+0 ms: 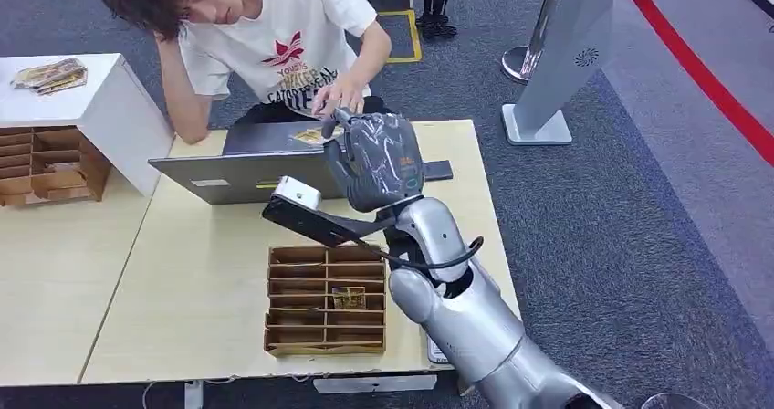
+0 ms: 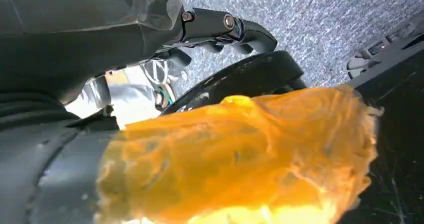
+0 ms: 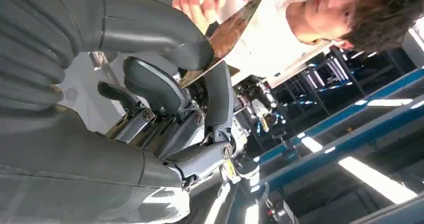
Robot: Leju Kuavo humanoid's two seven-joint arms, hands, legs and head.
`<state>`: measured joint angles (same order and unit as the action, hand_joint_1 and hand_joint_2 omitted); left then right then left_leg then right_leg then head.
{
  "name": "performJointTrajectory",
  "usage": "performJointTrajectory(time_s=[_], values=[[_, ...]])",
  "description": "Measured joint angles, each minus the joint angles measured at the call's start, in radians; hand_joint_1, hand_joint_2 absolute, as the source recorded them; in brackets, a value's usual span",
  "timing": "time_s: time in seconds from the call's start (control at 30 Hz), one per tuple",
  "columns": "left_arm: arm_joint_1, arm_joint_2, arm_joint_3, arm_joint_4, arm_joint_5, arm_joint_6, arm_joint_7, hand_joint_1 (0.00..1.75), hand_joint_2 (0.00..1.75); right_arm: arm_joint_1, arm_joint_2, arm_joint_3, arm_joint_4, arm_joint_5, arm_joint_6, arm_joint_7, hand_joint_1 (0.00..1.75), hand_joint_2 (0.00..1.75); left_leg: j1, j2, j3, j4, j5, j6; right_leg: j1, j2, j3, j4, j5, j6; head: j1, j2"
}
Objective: Pass the card to the sensor for recognition and then transmit it.
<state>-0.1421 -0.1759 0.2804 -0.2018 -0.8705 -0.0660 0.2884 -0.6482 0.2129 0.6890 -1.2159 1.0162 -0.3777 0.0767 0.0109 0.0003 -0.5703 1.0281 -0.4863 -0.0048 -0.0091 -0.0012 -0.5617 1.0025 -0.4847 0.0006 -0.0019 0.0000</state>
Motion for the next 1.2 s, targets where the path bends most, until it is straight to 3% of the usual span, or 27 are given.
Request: performJointTrajectory(time_s=[0.33, 0.6, 0.63, 0.67, 0.7, 0.73, 0.8, 0.83, 1.0, 1.2], values=[[-0.015, -0.003, -0.036, 0.000, -0.032, -0.010, 0.012, 0.00, 0.00, -0.131, 0.043, -0.040, 0.196, 0.056, 0.010, 0.050, 1.75, 1.75, 0.000, 0.000, 0.000, 0.000, 0.000, 0.000, 0.000, 0.000, 0.000, 0.000, 0.000, 0.000, 0.000, 0.000], [-0.020, -0.007, -0.038, 0.000, -0.042, -0.013, 0.021, 0.00, 0.00, -0.159, 0.063, -0.056, 0.296, 0.102, 0.008, 0.059, 1.71, 1.75, 0.000, 0.000, 0.000, 0.000, 0.000, 0.000, 0.000, 0.000, 0.000, 0.000, 0.000, 0.000, 0.000, 0.000], [-0.020, -0.007, -0.038, 0.000, -0.044, -0.013, 0.021, 0.00, 0.00, -0.160, 0.064, -0.057, 0.305, 0.110, 0.008, 0.060, 1.40, 1.75, 0.000, 0.000, 0.000, 0.000, 0.000, 0.000, 0.000, 0.000, 0.000, 0.000, 0.000, 0.000, 0.000, 0.000], [-0.020, -0.007, -0.038, 0.000, -0.044, -0.014, 0.021, 0.00, 0.00, -0.160, 0.066, -0.058, 0.312, 0.115, 0.008, 0.061, 1.40, 1.75, 0.000, 0.000, 0.000, 0.000, 0.000, 0.000, 0.000, 0.000, 0.000, 0.000, 0.000, 0.000, 0.000, 0.000], [-0.020, -0.007, -0.038, 0.000, -0.044, -0.014, 0.021, 0.00, 0.00, -0.161, 0.067, -0.059, 0.320, 0.119, 0.009, 0.064, 0.47, 1.75, 0.000, 0.000, 0.000, 0.000, 0.000, 0.000, 0.000, 0.000, 0.000, 0.000, 0.000, 0.000, 0.000, 0.000], [-0.020, -0.007, -0.038, 0.000, -0.045, -0.014, 0.021, 0.00, 0.00, -0.163, 0.069, -0.061, 0.332, 0.125, 0.010, 0.067, 0.00, 1.75, 0.000, 0.000, 0.000, 0.000, 0.000, 0.000, 0.000, 0.000, 0.000, 0.000, 0.000, 0.000, 0.000, 0.000], [-0.020, -0.007, -0.041, 0.000, -0.045, -0.014, 0.022, 0.00, 0.00, -0.166, 0.071, -0.063, 0.347, 0.132, 0.015, 0.069, 0.00, 1.75, 0.000, 0.000, 0.000, 0.000, 0.000, 0.000, 0.000, 0.000, 0.000, 0.000, 0.000, 0.000, 0.000, 0.000], [-0.020, -0.007, -0.045, 0.000, -0.045, -0.015, 0.022, 0.00, 0.00, -0.167, 0.073, -0.064, 0.355, 0.133, 0.021, 0.069, 0.00, 0.00, 0.000, 0.000, 0.000, 0.000, 0.000, 0.000, 0.000, 0.000, 0.000, 0.000, 0.000, 0.000, 0.000, 0.000], [-0.020, -0.007, -0.047, 0.000, -0.043, -0.016, 0.023, 0.00, 0.00, -0.167, 0.081, -0.065, 0.388, 0.122, 0.051, 0.060, 0.00, 0.00, 0.000, 0.000, 0.000, 0.000, 0.000, 0.000, 0.000, 0.000, 0.000, 0.000, 0.000, 0.000, 0.000, 0.000], [-0.020, -0.007, -0.048, 0.000, -0.025, -0.016, 0.023, 0.00, 0.00, -0.126, 0.093, -0.079, 0.364, -0.053, 0.112, -0.060, 0.00, 0.00, 0.000, 0.000, 0.000, 0.000, 0.000, 0.000, 0.000, 0.000, 0.000, 0.000, 0.000, 0.000, 0.000, 0.000]])
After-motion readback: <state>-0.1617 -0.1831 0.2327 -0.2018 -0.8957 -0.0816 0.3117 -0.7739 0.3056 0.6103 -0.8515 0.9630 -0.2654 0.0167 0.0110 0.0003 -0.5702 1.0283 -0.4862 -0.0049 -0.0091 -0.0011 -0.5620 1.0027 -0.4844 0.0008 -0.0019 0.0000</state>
